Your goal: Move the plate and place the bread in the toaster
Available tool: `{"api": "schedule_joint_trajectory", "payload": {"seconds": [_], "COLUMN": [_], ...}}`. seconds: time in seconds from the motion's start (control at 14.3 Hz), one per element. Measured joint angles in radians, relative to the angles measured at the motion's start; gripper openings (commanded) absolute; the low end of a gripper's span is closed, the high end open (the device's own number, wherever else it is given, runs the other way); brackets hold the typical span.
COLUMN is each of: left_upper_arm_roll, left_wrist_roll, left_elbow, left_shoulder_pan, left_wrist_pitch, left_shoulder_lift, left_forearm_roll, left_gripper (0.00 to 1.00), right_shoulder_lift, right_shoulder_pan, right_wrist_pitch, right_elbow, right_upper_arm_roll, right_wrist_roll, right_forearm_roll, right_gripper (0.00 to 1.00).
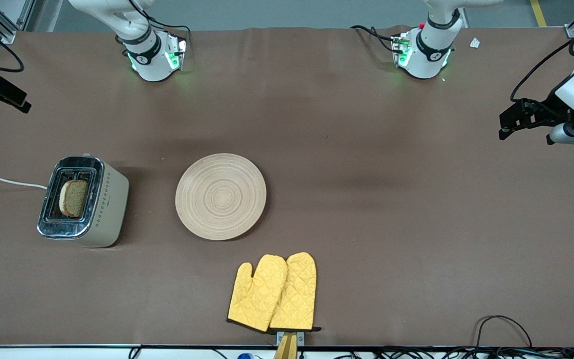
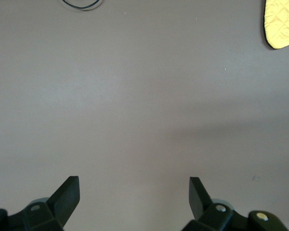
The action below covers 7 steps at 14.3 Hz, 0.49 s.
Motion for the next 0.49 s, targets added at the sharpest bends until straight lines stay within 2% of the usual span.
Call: {"api": "schedule_joint_trajectory", "payload": {"seconds": [0.21,0.49], "left_upper_arm_roll": [0.0,0.001], "left_wrist_roll": [0.0,0.0], "left_elbow": [0.0,0.0], "left_shoulder_pan": [0.0,0.0], "left_wrist_pitch": [0.0,0.0], "left_shoulder_lift": [0.001,0.008], "left_forearm_roll": [0.0,0.001], "left_gripper": [1.0,1.0], "right_shoulder_lift": [0.012,0.028], "right_shoulder_pan": [-0.031,-0.055], "right_wrist_pitch": [0.068,0.106], "right_elbow": [-0.021,-0.021], "right_upper_arm_roll": [-0.013,-0.016], "right_wrist_roll": [-0.123,-0.168], "right_forearm_roll": [0.007,0.009], "right_gripper": [1.0,1.0]}}
